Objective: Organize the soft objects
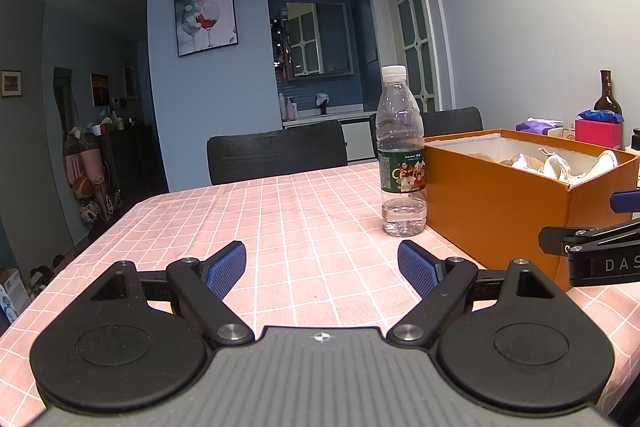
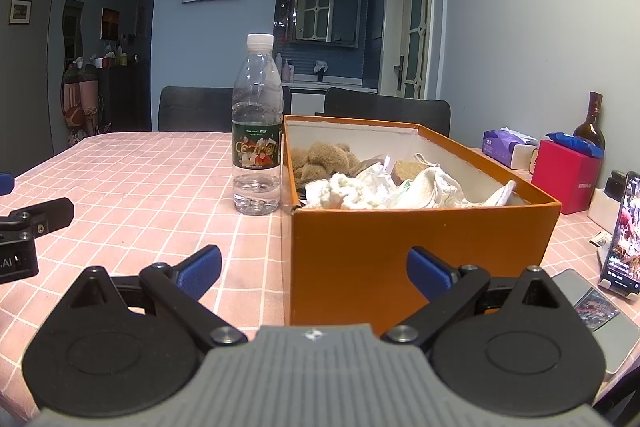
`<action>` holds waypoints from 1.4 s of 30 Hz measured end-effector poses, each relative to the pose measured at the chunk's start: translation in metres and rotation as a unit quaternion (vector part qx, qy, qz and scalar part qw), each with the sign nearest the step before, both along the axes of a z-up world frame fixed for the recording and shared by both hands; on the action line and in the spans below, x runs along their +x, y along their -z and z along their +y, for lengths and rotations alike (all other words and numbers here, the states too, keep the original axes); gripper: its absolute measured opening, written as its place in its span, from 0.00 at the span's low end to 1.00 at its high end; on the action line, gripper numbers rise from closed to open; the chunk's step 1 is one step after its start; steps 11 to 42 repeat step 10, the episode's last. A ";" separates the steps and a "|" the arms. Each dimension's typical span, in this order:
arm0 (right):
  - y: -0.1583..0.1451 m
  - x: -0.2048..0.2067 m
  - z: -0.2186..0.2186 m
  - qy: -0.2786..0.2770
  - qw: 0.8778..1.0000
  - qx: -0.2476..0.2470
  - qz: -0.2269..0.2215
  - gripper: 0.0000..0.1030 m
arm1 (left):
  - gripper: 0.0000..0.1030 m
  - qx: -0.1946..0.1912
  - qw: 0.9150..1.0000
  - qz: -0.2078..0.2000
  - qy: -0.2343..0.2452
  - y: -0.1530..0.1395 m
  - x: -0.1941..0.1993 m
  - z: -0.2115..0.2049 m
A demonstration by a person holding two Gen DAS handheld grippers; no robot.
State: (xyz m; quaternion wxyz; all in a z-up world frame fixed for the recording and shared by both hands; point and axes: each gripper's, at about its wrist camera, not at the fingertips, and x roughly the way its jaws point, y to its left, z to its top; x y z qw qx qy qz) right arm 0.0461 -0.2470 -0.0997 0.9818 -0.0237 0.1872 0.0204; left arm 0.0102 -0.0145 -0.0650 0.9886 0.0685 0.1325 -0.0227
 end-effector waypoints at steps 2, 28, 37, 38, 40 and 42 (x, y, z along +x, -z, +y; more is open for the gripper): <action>0.000 0.000 0.000 0.000 1.000 0.000 0.000 0.94 | 0.97 0.000 1.000 0.000 0.001 0.000 0.000 0.000; 0.001 0.000 0.001 0.000 1.000 -0.001 0.001 0.94 | 0.97 -0.001 1.000 0.002 0.001 0.001 0.000 0.000; 0.001 0.000 0.001 0.000 1.000 -0.001 0.001 0.94 | 0.97 -0.001 1.000 0.002 0.001 0.001 0.000 0.000; 0.001 0.000 0.001 0.000 1.000 -0.001 0.001 0.94 | 0.97 -0.001 1.000 0.002 0.001 0.001 0.000 0.000; 0.001 0.000 0.001 0.000 1.000 -0.001 0.001 0.94 | 0.97 -0.001 1.000 0.002 0.001 0.001 0.000 0.000; 0.001 0.000 0.001 0.000 1.000 -0.001 0.001 0.94 | 0.97 -0.001 1.000 0.002 0.001 0.001 0.000 0.000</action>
